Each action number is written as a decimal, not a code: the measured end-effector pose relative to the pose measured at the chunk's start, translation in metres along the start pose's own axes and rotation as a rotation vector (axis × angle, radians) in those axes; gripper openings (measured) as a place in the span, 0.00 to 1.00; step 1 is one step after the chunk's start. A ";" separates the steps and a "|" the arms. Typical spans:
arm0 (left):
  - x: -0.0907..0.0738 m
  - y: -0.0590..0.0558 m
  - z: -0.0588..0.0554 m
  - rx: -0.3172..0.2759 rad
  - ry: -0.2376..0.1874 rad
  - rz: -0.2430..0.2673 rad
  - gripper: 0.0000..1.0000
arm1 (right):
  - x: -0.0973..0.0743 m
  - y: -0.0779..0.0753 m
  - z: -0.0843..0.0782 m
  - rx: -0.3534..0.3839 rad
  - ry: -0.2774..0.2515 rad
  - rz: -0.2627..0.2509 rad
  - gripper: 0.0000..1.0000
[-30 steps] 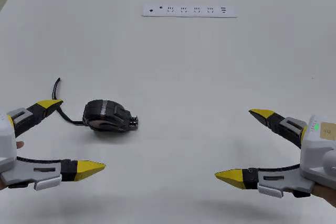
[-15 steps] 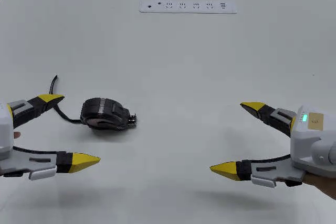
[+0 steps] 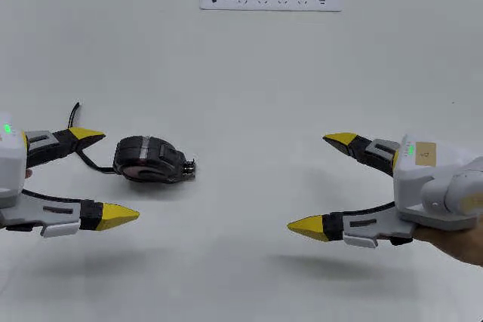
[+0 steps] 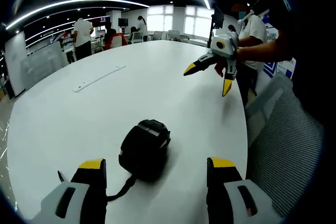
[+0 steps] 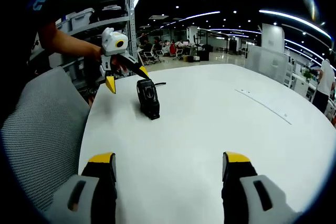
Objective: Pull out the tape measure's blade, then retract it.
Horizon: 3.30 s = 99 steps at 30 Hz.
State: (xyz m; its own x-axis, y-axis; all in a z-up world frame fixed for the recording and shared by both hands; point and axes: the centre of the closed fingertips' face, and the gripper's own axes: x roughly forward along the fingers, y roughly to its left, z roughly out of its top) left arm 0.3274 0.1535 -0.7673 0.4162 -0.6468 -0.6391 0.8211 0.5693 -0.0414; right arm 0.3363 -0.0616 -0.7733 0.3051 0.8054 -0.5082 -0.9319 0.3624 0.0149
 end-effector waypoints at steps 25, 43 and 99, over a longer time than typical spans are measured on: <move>0.023 0.014 -0.005 0.145 0.156 -0.147 0.45 | 0.059 0.012 0.021 -0.135 -0.013 0.132 0.63; 0.030 0.019 -0.010 0.173 0.210 -0.188 0.30 | 0.105 0.026 0.033 -0.185 -0.013 0.211 0.46; 0.032 0.021 -0.011 0.216 0.220 -0.187 0.28 | 0.163 0.041 0.031 -0.146 0.005 0.293 0.14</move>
State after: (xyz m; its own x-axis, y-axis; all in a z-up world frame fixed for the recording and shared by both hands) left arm 0.3532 0.1504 -0.7966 0.1761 -0.5911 -0.7871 0.9485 0.3157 -0.0248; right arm 0.3534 0.0989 -0.8287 0.0190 0.8630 -0.5048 -0.9983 0.0440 0.0375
